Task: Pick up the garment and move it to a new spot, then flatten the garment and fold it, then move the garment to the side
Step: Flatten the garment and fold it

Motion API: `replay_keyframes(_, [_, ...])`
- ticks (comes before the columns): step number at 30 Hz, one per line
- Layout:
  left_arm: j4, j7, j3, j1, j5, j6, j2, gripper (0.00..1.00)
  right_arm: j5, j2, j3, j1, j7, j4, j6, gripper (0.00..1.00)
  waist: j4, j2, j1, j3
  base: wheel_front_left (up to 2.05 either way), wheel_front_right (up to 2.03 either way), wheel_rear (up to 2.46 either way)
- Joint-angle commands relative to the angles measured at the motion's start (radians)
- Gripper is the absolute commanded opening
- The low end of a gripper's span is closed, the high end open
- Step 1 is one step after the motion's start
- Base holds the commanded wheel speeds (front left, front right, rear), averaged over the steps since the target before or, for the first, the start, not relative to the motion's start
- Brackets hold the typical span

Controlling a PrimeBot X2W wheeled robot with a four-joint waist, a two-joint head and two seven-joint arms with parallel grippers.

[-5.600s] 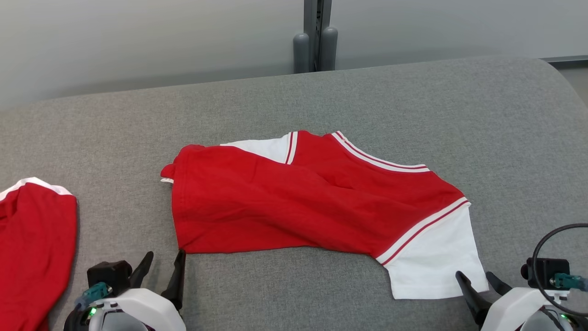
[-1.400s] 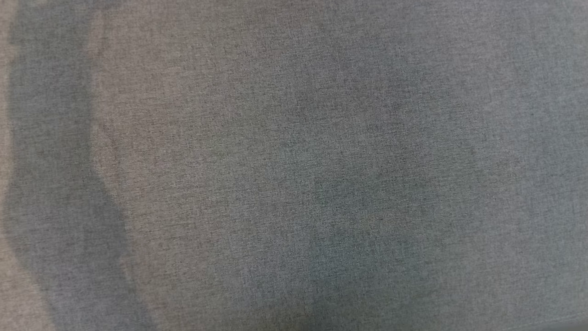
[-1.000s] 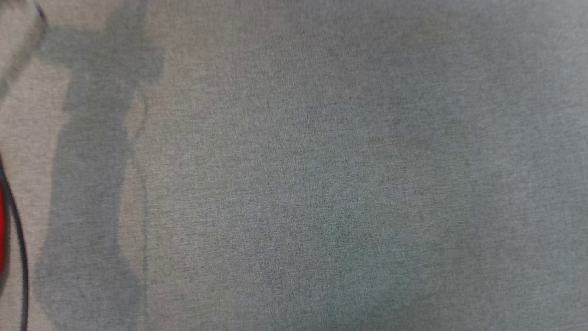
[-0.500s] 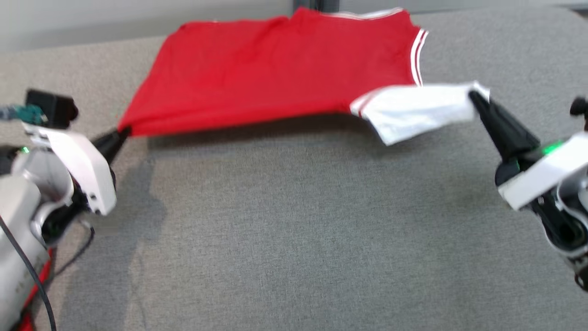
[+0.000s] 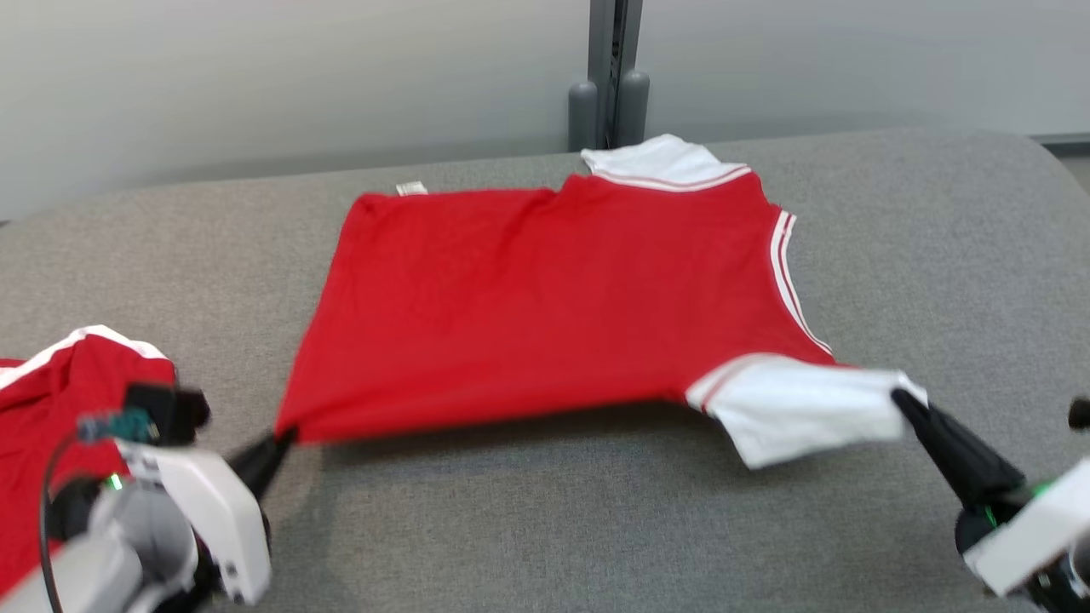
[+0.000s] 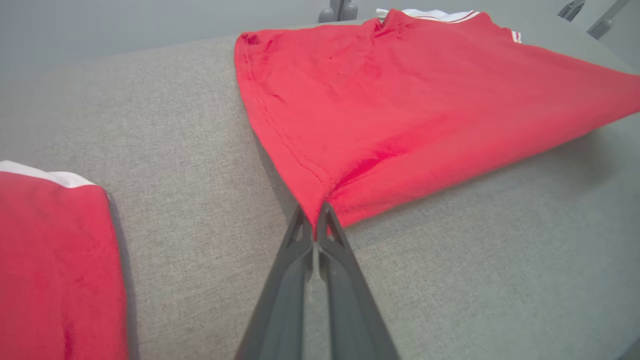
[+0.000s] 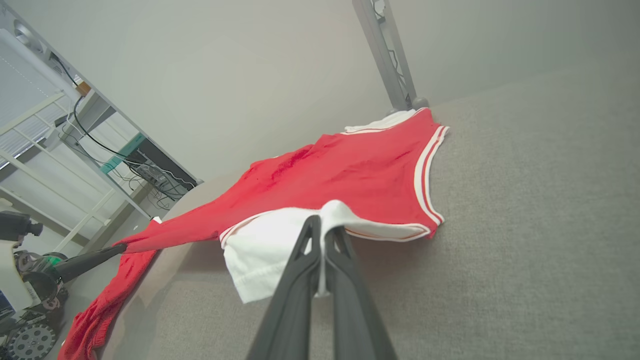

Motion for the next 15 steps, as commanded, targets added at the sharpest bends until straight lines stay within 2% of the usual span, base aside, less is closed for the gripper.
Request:
replay_keyframes(1, [-0.042, -0.011, 0.002, 0.062, -0.017, 0.035, 0.011, 0.00, -0.009, -0.016, -0.024, 0.059, -0.007, -0.014, 0.002, 0.00, 0.009, 0.0000, 0.0001, -0.019, 0.00, 0.00, 0.00])
replay_keyframes(4, [-0.133, -0.012, -0.002, 0.139, -0.017, 0.099, 0.050, 0.00, -0.024, -0.022, -0.069, 0.156, 0.013, -0.054, 0.002, 0.00, 0.014, 0.0000, 0.0001, -0.020, 0.00, 0.00, 0.00])
replay_keyframes(7, [-0.218, -0.002, -0.001, 0.198, -0.034, 0.144, 0.079, 0.00, -0.033, -0.022, -0.124, 0.243, 0.054, -0.092, 0.002, 0.00, 0.018, 0.0000, 0.0001, -0.012, 0.00, 0.00, 0.00])
replay_keyframes(15, [-0.398, 0.077, -0.016, 0.323, -0.085, 0.239, 0.176, 0.00, -0.088, 0.013, -0.280, 0.453, 0.247, -0.179, 0.002, 0.00, 0.013, 0.0000, 0.0001, -0.013, 0.00, 0.00, 0.00])
